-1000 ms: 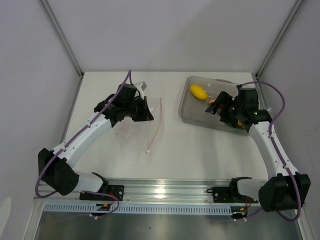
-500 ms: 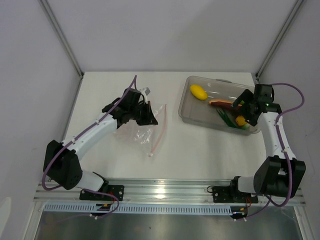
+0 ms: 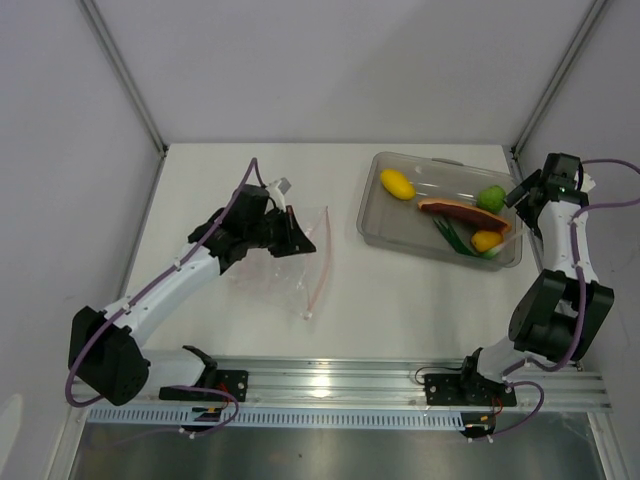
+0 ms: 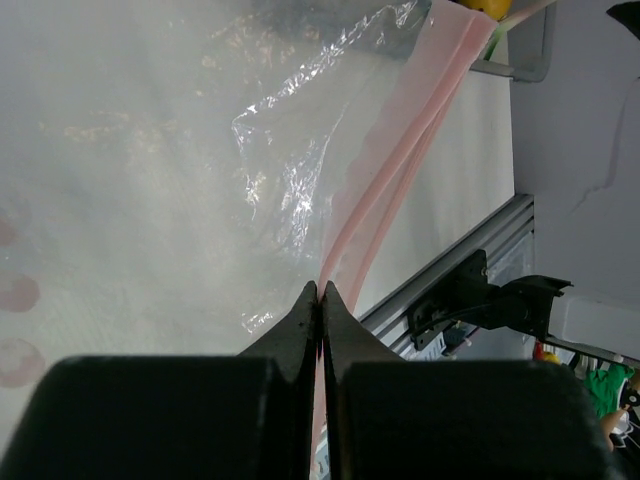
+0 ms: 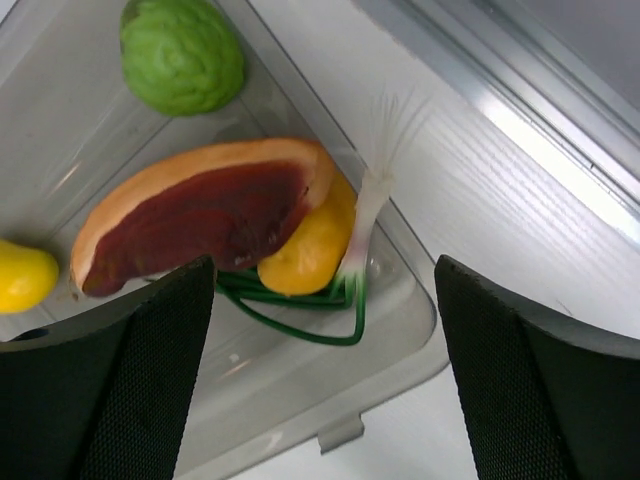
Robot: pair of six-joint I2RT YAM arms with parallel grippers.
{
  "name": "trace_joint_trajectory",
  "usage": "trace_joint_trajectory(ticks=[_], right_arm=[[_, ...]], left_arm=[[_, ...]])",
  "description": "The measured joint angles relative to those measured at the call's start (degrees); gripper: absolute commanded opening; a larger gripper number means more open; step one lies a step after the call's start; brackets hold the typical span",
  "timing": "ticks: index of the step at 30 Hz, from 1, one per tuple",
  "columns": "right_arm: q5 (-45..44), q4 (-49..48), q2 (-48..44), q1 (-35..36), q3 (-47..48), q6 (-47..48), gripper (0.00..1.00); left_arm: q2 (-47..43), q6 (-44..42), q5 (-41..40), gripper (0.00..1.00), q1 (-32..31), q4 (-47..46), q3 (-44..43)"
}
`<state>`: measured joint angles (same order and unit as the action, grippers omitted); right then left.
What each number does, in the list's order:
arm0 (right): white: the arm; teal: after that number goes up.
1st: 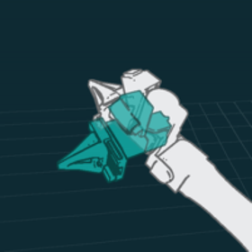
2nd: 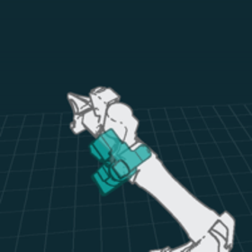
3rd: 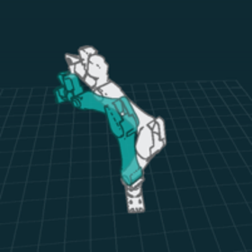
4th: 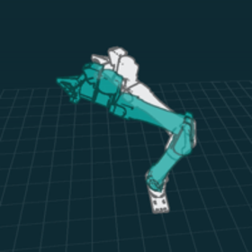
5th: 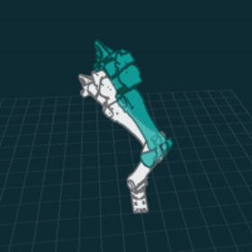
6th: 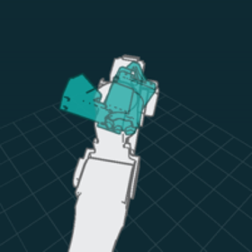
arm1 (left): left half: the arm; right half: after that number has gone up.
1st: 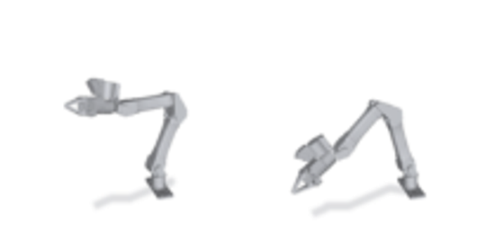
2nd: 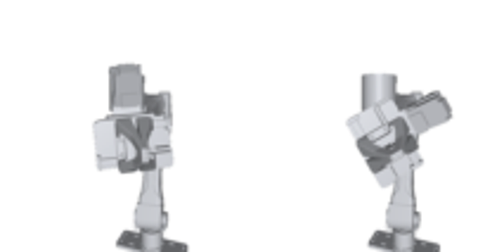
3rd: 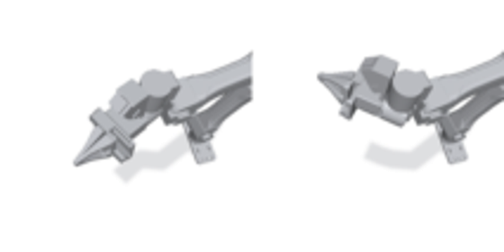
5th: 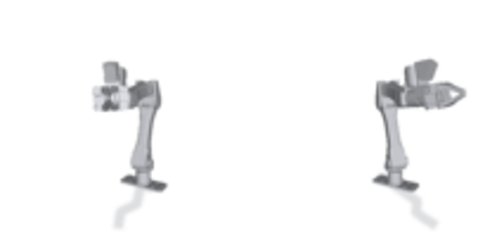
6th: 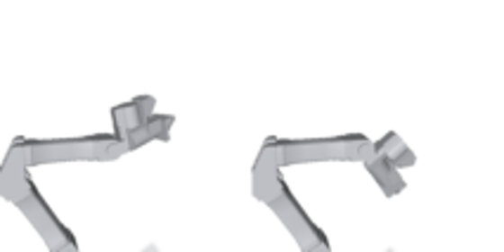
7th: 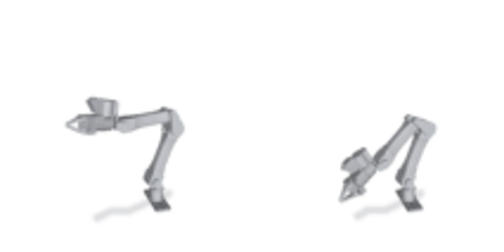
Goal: Place the food in the zip-top bag and seal the zipper
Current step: Pick up the fake vegetable from the bin.
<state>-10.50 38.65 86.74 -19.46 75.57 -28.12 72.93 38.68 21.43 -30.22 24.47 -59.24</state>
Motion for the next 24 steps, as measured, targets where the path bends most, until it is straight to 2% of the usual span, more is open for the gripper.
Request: trace_joint_trajectory(ticks=[8,11,24], right_arm=[[-3.19,-1.03,5.73,-0.28,3.26,1.64,0.84],[-4.11,-1.11,6.34,-0.31,3.26,2.36,0.77],[-5.14,-3.61,8.61,-0.42,2.93,3.13,0.62]], left_arm=[[-1.64,-0.11,0.04,0.01,0.00,0.09,1.92],[-2.58,-0.15,0.02,0.01,0.00,0.09,1.92],[-3.21,-0.26,0.07,0.01,0.00,0.07,2.80]])
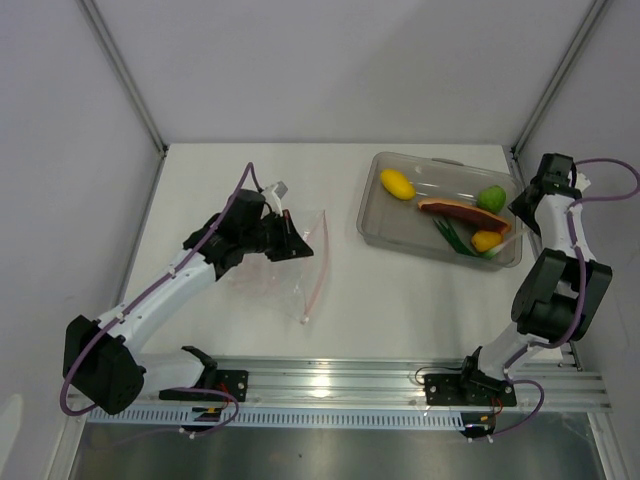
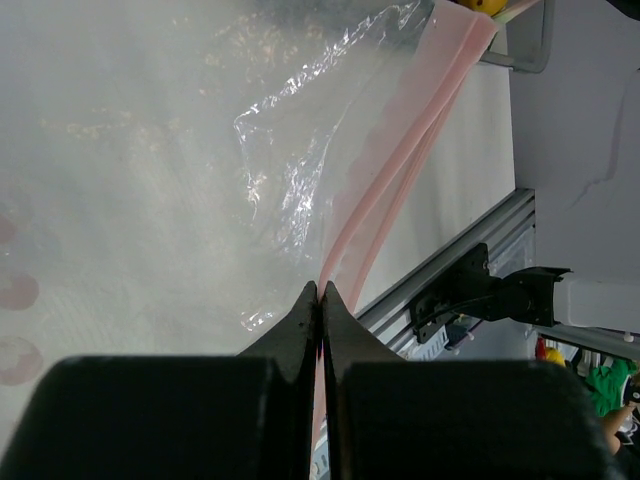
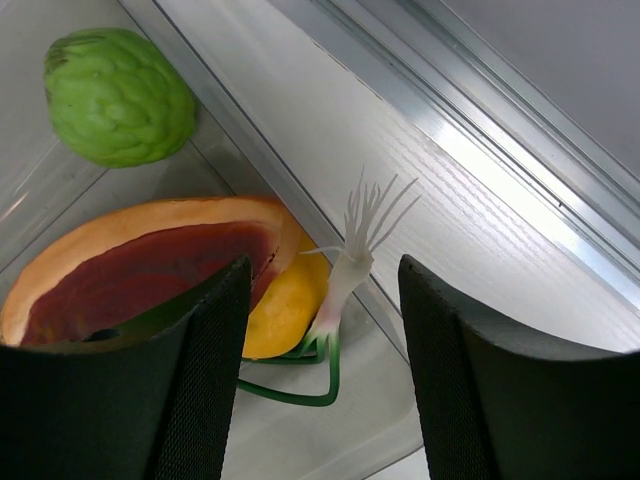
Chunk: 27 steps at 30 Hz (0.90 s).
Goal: Place the food in the zip-top bag and seal the zipper
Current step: Pick up the fake vegetable from the bin.
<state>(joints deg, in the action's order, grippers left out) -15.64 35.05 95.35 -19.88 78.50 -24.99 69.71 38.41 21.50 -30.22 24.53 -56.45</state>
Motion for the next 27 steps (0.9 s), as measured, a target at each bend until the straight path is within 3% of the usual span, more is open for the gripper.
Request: trace_joint_trajectory(ticks=[9,18,22,27], right_arm=[[0.02,-1.07,1.60,0.00,-1.84,-0.48,0.59],[0.15,-2.89,3.41,0.00,-2.40,-0.96,0.38],[-0.52,-3.63,4.35,0.00,-2.40,-0.39,0.10],[-1.38,-4.11,4.48,0.20,-2.40,-0.22,0.04]], left_arm=[[0.00,-0.09,0.17,0.01,0.00,0.00,0.52],[0.04,-0.48,0.31,0.01,0.00,0.00,0.52],[0.02,-0.52,0.28,0.01,0.00,0.00,0.52],[0.04,-0.90,0.26,0.01,0.00,0.02,0.52]])
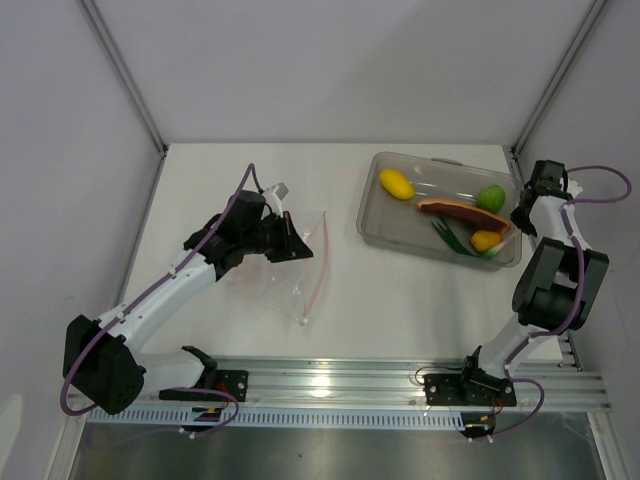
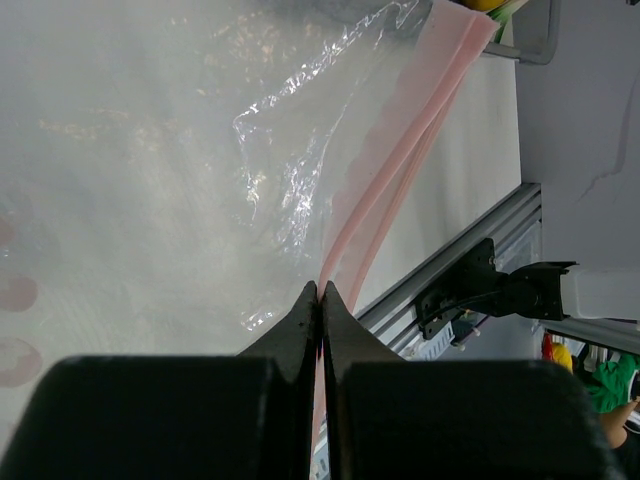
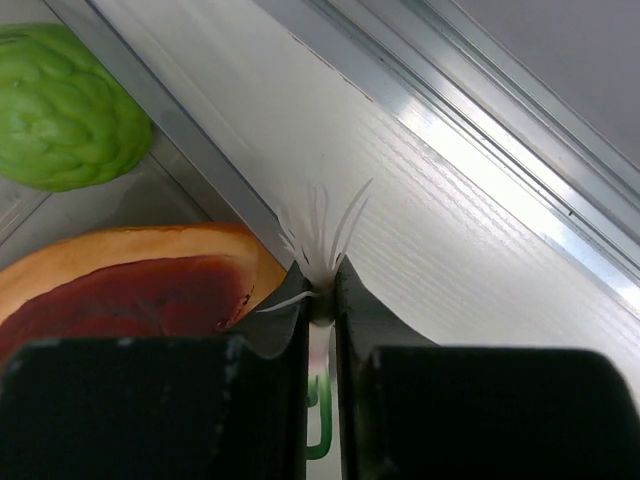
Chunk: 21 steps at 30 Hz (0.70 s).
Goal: Place the food in the zip-top bag and seal the zipper
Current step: Pick up the fake vegetable from the bin.
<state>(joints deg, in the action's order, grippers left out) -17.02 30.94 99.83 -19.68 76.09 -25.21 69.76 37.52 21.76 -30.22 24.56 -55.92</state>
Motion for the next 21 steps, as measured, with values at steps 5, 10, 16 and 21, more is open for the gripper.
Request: trace_joint_trajectory(ticks=[5,10,16,21], right_arm=[[-2.80,0.39,-0.02,1.73,0.42,0.92,0.00],[-4.33,1.60,-2.23,5.46,1.18,1.77,0.00],[-2.84,2.54,-11.87,12.07,1.51,3.02,0.00],[2.10,3.21,-23.15,14.36,1.53,4.26,0.00]], left_arm=[[-0.02,-0.02,0.22,0.00,0.00,0.11,0.00],[0.00,-0.61,1.40,0.01,0.00,1.81,-0.04],[1.31,-2.78,4.24,0.01,0.02,6.16,-2.84],[1.46,-4.11,6.43,0.01,0.02,9.09,-4.83]])
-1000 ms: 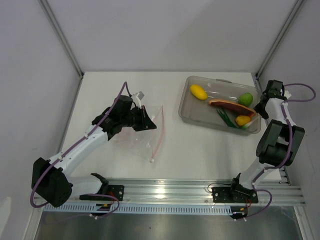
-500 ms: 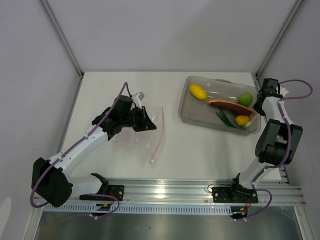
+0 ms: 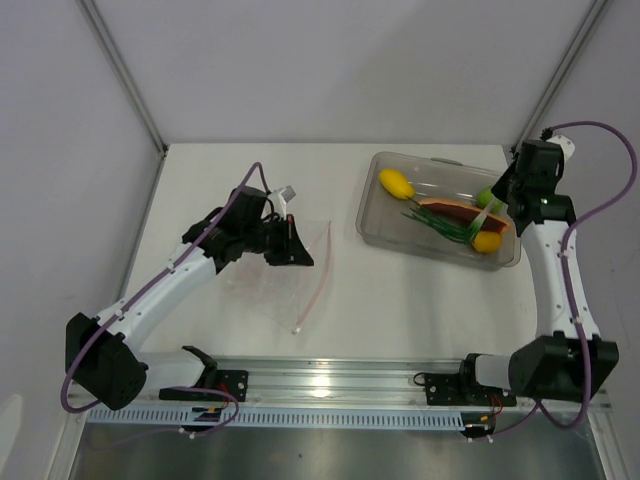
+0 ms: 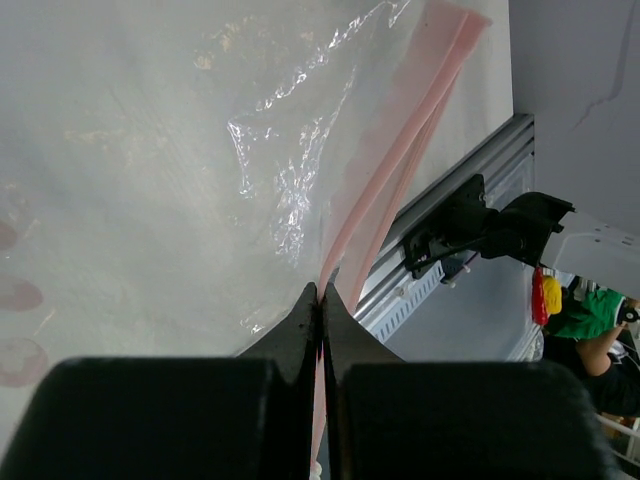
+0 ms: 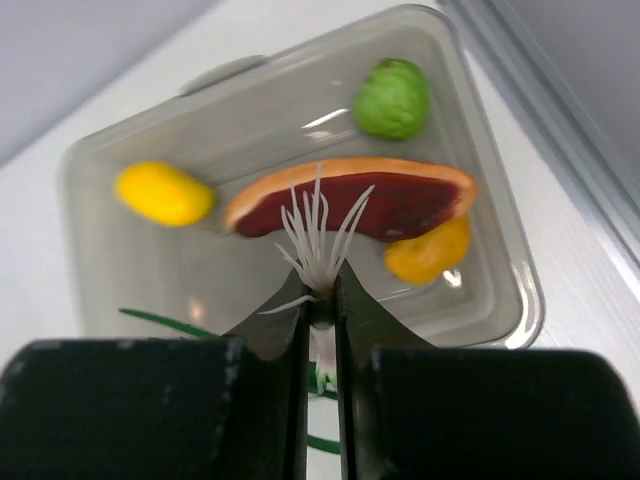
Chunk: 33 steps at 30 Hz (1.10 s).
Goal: Place the food in the zip-top bag and seal the zipper
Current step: Pick up the fake vegetable from the bin, then place the fake vegetable in the zipper food storage bag.
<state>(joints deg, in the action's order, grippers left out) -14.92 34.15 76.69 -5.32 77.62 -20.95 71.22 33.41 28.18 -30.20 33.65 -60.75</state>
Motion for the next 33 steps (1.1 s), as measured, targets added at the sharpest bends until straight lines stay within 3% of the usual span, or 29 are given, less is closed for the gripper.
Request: trace_joint_trajectory(ticks=[9,21,28,33], right_arm=[[20.15,-4.33,-15.82,1.68,-2.49,-0.09,0.00],[52.37,-27.19,-30.64,4.83,-17.33,-4.85,0.00],[63.01,-36.70,-31.63,10.40,-17.38,-7.56,0.00],[65.33,-38.62,-30.80,17.20,-17.29,-7.48,0.00]], left_arm=[[-1.25,1.07,4.72,0.01,0.00,1.68,-0.11],[1.38,0.59,11.78,0.00,0.00,5.73,-5.16],[3.17,0.61,14.36,0.01,0.00,7.26,-5.33],[3.30,1.09,16.39,0.01,-0.02,7.13,-5.40]])
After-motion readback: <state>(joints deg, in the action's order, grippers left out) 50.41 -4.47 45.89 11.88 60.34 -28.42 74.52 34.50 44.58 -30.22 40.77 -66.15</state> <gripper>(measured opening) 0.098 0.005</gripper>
